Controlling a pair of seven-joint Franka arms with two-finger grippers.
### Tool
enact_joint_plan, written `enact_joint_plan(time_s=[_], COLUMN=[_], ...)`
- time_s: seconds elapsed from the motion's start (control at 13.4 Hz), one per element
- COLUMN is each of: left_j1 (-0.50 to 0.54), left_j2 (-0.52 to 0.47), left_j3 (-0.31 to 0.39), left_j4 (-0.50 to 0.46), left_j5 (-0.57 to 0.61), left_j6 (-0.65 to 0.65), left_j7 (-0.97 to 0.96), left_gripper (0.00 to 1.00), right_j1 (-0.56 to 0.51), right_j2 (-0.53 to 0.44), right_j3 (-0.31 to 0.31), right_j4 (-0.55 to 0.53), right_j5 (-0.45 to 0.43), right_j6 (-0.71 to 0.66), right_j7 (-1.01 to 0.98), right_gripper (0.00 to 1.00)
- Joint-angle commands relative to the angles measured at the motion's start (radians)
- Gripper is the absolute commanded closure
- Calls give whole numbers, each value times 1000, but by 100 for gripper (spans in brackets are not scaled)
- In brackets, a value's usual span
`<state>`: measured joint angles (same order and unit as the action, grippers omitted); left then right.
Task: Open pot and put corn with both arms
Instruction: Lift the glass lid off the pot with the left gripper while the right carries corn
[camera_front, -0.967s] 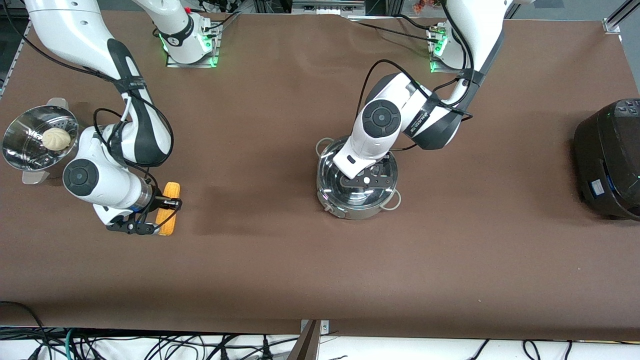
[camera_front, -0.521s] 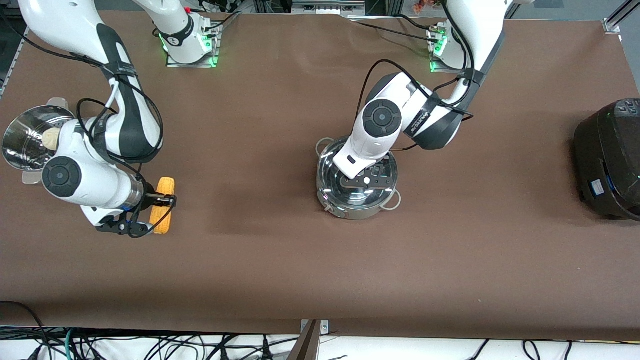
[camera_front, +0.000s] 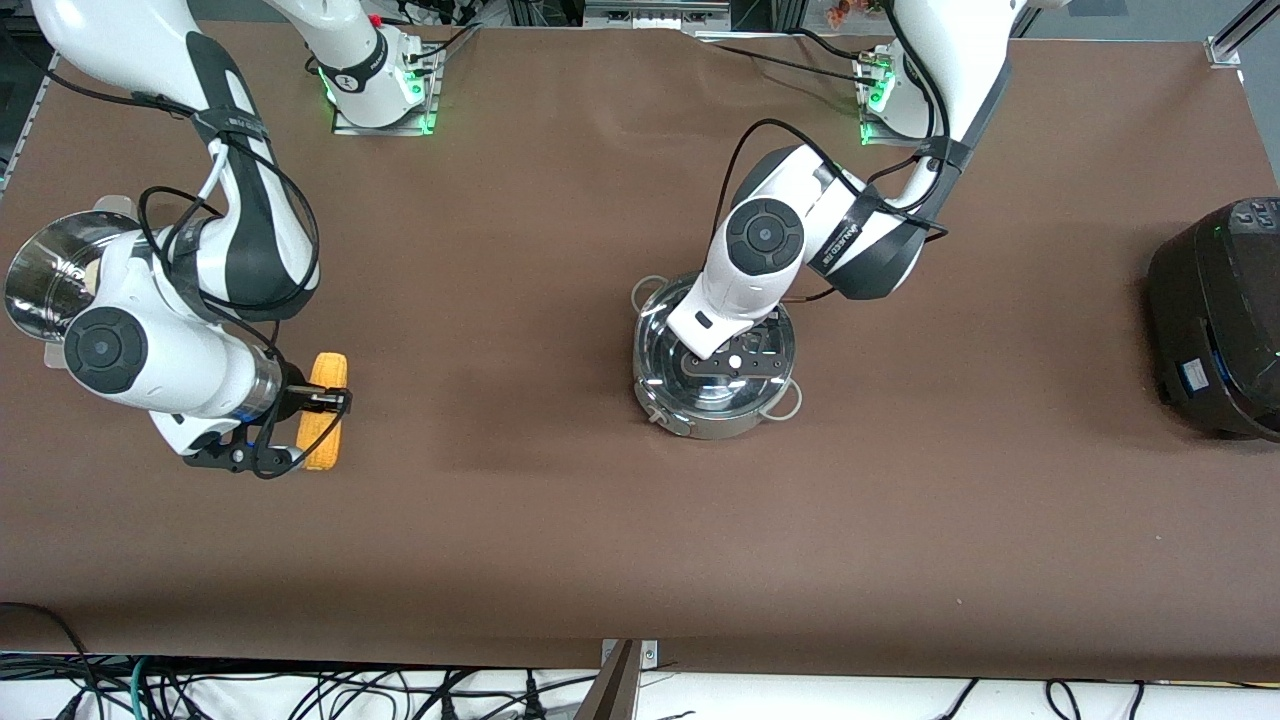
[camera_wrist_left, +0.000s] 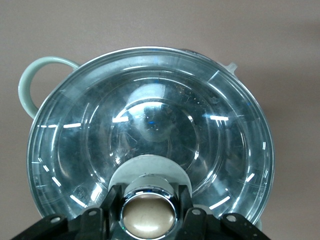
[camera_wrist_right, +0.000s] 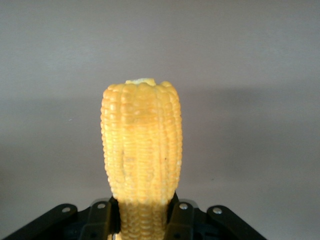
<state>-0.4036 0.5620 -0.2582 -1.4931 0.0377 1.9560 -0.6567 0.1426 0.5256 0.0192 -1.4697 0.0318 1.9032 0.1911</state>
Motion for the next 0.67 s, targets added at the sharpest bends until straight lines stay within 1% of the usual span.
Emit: enact_joint_plan(time_s=[0.0,0.15,0.3,0.45,0.6], left_j1=[-3,15,37,96,155], left_j2=[-49,-92,-134,-177,-208], left_j3=[8,5,2,1,-1], left_j4=[24,24,24,17,-1], left_j5=[10,-2,-38,-38,-39], left_j6=[-72,-121,-163,-209,-238], left_j7=[-26,-49,-54,-34,11], left_gripper=[100,100,100,100,100], right_j1=[6,29,52,78,151], right_j2=[-22,-21,-19,-12,-13], right_j3=[28,28,28,28,27], right_j4=[38,45,54,74,75], right_j5=[14,16,16,16,13], right_j6=[-33,-49,-49,-50,-50], right_j7=[-1,4,49,92,181], right_gripper=[98,98,98,100,100])
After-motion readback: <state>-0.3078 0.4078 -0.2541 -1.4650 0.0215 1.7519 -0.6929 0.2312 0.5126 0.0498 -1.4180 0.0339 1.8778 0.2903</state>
